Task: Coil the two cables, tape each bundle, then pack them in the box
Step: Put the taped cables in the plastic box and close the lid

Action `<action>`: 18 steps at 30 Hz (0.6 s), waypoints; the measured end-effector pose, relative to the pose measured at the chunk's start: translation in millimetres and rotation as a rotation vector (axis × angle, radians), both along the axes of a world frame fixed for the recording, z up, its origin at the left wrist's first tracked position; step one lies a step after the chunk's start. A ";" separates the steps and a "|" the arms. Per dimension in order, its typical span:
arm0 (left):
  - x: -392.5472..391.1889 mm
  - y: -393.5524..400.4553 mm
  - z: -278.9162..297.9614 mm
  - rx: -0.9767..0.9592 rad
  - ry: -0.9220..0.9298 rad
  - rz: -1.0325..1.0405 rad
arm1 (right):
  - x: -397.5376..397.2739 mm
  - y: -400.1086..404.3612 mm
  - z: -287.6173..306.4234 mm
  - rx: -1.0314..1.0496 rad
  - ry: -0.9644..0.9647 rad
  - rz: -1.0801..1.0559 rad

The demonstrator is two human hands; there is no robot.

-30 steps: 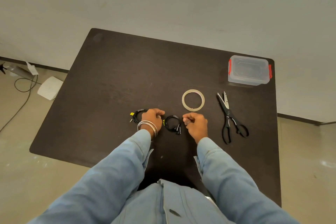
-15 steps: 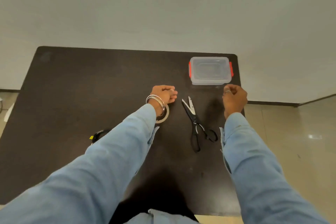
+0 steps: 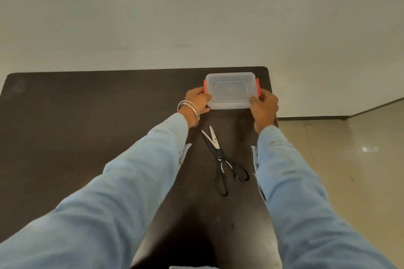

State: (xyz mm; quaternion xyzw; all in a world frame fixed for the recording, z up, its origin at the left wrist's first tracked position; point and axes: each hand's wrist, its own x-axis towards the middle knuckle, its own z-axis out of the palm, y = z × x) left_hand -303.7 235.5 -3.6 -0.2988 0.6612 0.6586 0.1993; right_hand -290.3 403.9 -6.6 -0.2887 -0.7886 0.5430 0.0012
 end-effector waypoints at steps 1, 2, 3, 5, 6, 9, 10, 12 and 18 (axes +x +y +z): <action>0.7 -5.4 1.4 0.007 -0.007 0.042 | 2.1 -5.1 1.5 -0.010 0.023 -0.030; 2.7 -11.9 4.1 0.009 -0.009 0.087 | 4.8 -11.3 3.3 -0.020 0.044 -0.053; 5.5 -19.2 7.3 0.006 -0.004 0.128 | 8.0 -18.9 5.3 -0.032 0.061 -0.073; 14.7 -37.7 15.5 -0.002 0.041 0.181 | 15.4 -37.0 8.8 -0.046 0.089 -0.098; 22.4 -49.6 20.0 -0.003 0.073 0.202 | 20.4 -47.8 11.2 -0.053 0.107 -0.101; 49.2 -96.3 28.0 0.015 0.148 0.266 | 40.3 -86.2 16.7 -0.114 0.152 -0.073; 59.8 -114.3 29.8 0.011 0.160 0.281 | 47.9 -101.0 17.7 -0.136 0.153 -0.051; 81.8 -151.7 29.8 0.010 0.173 0.319 | 63.8 -133.2 16.7 -0.174 0.145 0.002; 144.9 -260.4 23.1 0.013 0.169 0.438 | 117.1 -235.8 1.3 -0.236 0.075 0.137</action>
